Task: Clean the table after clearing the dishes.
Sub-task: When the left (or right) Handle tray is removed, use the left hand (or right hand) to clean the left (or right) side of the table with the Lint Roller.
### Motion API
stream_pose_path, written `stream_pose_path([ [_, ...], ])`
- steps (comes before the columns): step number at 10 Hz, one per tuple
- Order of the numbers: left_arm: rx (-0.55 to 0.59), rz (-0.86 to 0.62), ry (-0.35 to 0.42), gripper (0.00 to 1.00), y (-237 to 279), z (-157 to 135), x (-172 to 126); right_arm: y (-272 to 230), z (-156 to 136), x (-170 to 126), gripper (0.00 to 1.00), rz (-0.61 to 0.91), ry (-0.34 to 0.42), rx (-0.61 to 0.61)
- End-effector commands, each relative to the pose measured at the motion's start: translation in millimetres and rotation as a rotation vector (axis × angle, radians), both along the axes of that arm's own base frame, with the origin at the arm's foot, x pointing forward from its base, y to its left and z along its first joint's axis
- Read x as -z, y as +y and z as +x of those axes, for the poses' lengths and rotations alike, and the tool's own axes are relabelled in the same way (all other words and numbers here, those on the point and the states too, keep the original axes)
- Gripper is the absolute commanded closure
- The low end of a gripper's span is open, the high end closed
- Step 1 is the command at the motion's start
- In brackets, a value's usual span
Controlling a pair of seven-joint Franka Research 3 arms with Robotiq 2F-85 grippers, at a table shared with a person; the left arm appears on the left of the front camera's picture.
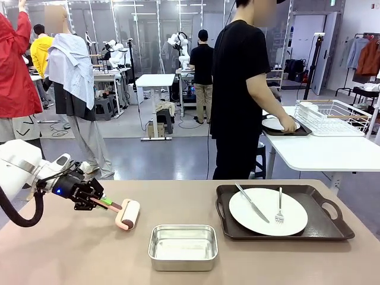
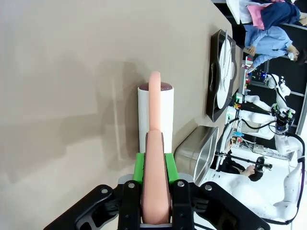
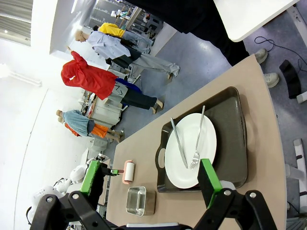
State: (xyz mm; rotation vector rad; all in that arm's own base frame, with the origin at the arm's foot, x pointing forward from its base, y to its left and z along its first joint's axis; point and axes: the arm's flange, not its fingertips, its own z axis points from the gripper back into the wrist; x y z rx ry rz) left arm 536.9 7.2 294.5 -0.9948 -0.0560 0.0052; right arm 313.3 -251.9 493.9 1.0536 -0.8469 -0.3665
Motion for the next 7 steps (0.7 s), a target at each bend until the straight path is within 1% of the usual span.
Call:
stream_pose_path([
  [1, 0.014, 0.026, 0.021, 0.8, 21.8, -4.6, 11.2, 0.4, -1.7, -2.2, 0.0, 0.002, -0.017, -0.005],
  [4, 0.016, 0.047, 0.029, 0.8, 51.3, -16.8, 3.5, 0.4, -1.7, -2.2, 0.0, 0.002, -0.017, -0.005],
  [7, -0.023, 0.101, 0.02, 0.8, 84.7, -24.5, -12.2, 0.4, -1.7, -2.2, 0.0, 0.002, -0.017, -0.005],
])
